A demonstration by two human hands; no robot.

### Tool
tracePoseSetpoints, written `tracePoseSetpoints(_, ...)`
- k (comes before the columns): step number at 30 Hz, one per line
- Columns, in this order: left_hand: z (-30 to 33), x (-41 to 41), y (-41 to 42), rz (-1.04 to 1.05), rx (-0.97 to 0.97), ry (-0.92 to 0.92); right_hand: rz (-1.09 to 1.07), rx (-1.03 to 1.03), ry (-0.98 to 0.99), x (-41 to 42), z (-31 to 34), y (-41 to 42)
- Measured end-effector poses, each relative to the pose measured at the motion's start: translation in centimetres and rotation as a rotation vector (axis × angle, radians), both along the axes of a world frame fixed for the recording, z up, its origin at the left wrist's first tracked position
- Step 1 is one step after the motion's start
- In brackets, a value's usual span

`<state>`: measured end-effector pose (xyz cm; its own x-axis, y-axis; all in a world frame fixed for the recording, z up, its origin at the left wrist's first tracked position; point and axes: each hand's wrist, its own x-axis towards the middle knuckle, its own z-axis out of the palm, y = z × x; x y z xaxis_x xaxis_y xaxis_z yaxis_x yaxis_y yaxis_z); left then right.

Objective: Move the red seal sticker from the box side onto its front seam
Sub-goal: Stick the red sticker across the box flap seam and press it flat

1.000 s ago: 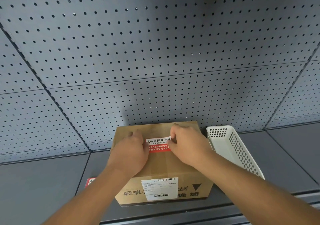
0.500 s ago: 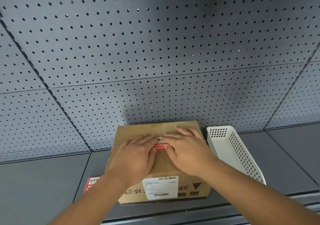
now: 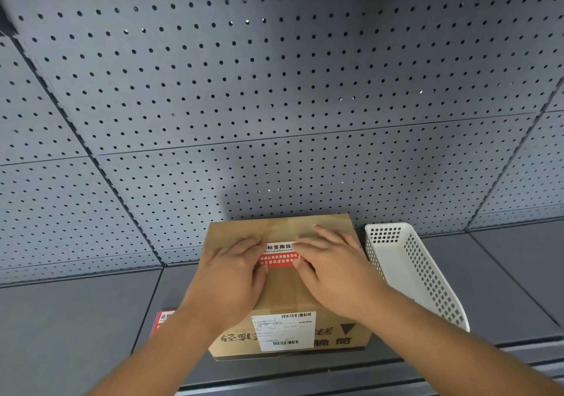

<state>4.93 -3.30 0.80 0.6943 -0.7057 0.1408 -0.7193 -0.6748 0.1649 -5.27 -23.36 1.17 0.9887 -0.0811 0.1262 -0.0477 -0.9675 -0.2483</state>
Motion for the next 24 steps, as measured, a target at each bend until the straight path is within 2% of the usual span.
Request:
tracePoseSetpoints(3,-0.3,-0.9,0.3,-0.123,-0.04,0.051,0.128,0.01,0.038,-0.6,0.2,0.1)
tracePoseSetpoints(6,-0.7,-1.2,0.6,-0.165,-0.047,0.037,0.139,0.009,0.051,-0.8,0.3,-0.1)
tracePoseSetpoints(9,-1.1,-1.1,1.1,-0.16,-0.058,-0.023,0.135,-0.002,0.058,-1.1,0.4,-0.6)
tracePoseSetpoints(24,-0.8,-1.6,1.5,-0.019,-0.059,-0.043,0.069,-0.092,-0.058,-1.9,-0.2,-1.6)
